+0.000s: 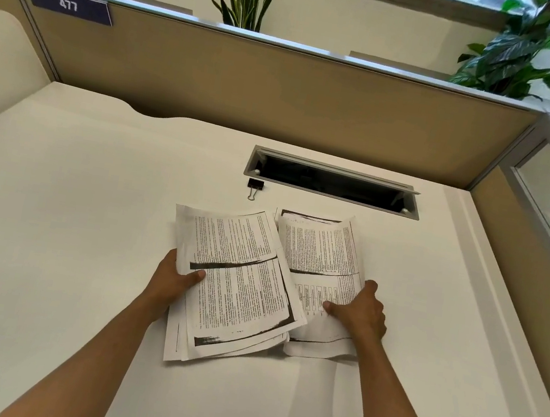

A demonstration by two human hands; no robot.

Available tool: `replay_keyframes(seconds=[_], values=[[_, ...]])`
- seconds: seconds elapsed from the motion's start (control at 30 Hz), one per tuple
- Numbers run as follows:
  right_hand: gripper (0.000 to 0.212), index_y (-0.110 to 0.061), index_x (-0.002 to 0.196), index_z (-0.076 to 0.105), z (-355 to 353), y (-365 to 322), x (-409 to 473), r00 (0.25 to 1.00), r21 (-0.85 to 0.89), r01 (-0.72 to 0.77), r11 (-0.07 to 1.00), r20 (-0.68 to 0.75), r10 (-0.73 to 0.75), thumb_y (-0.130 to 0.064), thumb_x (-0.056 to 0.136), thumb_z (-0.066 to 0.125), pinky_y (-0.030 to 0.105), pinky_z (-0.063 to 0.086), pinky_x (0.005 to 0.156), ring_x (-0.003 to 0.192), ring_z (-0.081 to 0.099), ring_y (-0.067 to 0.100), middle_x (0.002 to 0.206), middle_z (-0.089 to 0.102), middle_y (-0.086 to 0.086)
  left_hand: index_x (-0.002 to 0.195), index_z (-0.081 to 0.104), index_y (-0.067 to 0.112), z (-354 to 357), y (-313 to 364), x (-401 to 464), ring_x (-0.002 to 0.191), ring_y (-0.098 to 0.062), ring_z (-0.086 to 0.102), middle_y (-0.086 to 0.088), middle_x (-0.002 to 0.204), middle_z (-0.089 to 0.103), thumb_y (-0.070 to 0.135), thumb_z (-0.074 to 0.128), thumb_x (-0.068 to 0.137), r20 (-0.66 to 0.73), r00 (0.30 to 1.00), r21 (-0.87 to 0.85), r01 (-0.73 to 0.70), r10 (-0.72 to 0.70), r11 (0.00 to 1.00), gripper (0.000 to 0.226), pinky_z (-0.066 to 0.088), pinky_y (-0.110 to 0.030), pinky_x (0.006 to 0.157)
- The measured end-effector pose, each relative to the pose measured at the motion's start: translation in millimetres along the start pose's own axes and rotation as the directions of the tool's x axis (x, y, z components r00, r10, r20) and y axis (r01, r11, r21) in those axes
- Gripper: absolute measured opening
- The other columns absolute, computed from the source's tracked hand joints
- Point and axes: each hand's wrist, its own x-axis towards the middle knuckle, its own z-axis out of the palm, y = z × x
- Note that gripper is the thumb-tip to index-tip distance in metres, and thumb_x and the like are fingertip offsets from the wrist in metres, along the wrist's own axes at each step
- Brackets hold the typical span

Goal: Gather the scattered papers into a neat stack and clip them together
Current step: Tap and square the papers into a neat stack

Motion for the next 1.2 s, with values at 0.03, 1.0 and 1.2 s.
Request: replay_keyframes(seconds=[0.03,1.0,1.2], values=[[0.090,-0.012,0.130,0.030,-0.7,0.3,0.6,1.000,0.022,-0.013,1.000,0.005,0.013,-0.038,0.064,0.085,0.045,0.045,0.087,0.114,0.053,0.041,0.126,0.053,0.021,0.129,0.047,0.015,0.0,-0.1,0.0,0.108,-0.028,0.066,-0.008,0.124,0.064,0.019,0.078,0.079,0.000,1.000,0.002,-0.001,0.001,1.000,0.059,0.053,-0.055,0.092],[0.029,-0.023,0.108,0.067,-120.1,-83.3,-69.1,0.805,0.467,0.543,0.698,-0.053,-0.591,-0.029,0.081,0.073,0.026,0.059,0.066,0.081,0.071,0.012,0.097,0.071,-0.009,0.112,0.059,0.023,-1.0,2.2,1.4,0.096,-0.021,0.072,-0.004,0.111,0.071,0.012,0.075,0.081,0.074,0.996,-0.054,-0.037,0.041,0.998,0.037,0.059,-0.044,0.083],[0.030,-0.009,0.110,0.064,-111.3,-87.1,-64.1,0.798,0.898,0.257,0.356,0.010,-0.602,-0.014,0.080,0.066,0.034,0.060,0.072,0.095,0.071,0.024,0.104,0.075,0.004,0.114,0.062,0.019,-1.3,3.0,1.6,0.096,-0.015,0.070,-0.001,0.108,0.071,0.018,0.079,0.078,0.095,0.991,-0.008,-0.092,0.093,0.996,0.040,0.058,-0.023,0.074]])
